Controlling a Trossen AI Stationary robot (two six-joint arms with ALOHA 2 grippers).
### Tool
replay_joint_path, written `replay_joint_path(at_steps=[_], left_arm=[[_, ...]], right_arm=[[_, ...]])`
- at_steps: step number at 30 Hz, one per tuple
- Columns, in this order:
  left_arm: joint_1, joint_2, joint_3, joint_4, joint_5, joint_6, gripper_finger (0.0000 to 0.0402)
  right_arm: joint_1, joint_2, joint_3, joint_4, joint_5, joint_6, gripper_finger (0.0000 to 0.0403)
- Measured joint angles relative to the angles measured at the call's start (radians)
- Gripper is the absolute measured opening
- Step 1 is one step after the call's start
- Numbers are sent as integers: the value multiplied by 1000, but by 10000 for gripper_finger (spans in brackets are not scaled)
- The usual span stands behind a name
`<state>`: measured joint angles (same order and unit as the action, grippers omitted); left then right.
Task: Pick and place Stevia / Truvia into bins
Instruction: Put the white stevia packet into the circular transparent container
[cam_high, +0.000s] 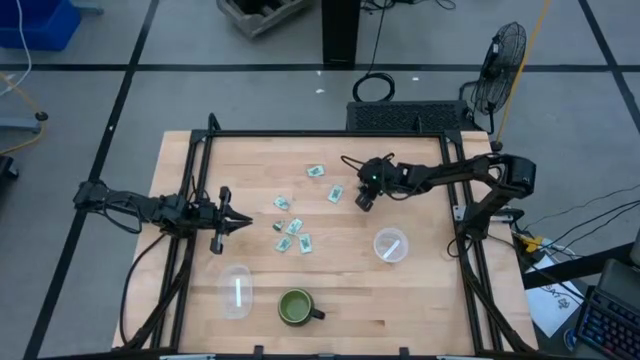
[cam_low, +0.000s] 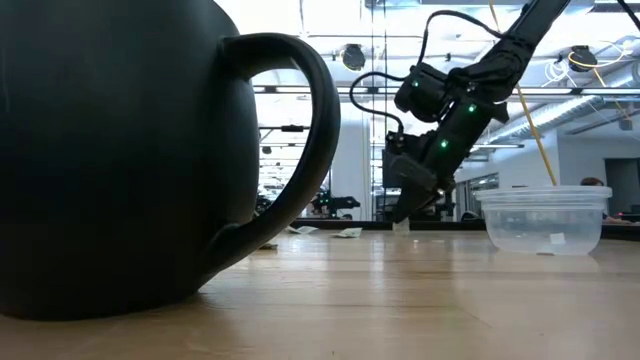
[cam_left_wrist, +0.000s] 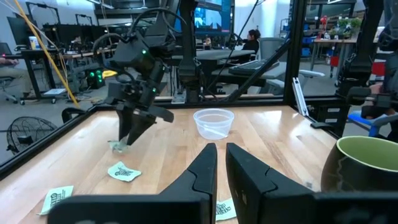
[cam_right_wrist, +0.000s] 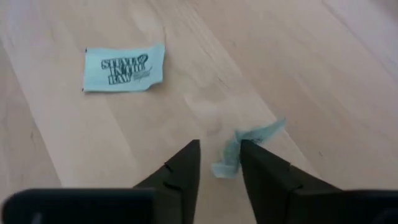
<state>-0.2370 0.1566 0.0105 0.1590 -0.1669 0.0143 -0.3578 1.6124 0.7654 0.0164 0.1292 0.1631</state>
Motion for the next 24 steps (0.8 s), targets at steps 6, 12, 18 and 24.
replay_joint_path(at_steps=[6,12,18,24], left_arm=[[0,0,0,1,0,0,42],[0,0,0,0,0,0,42],[0,0,0,1,0,0,42],[0,0,0,1,0,0,42]], right_arm=[[-6,0,0,-1,4,-26,50],[-9,0,0,-34,2,-26,20],[-7,0,0,-47,1,-44,3],[37,-61,-1,-58,-1,-59,1]])
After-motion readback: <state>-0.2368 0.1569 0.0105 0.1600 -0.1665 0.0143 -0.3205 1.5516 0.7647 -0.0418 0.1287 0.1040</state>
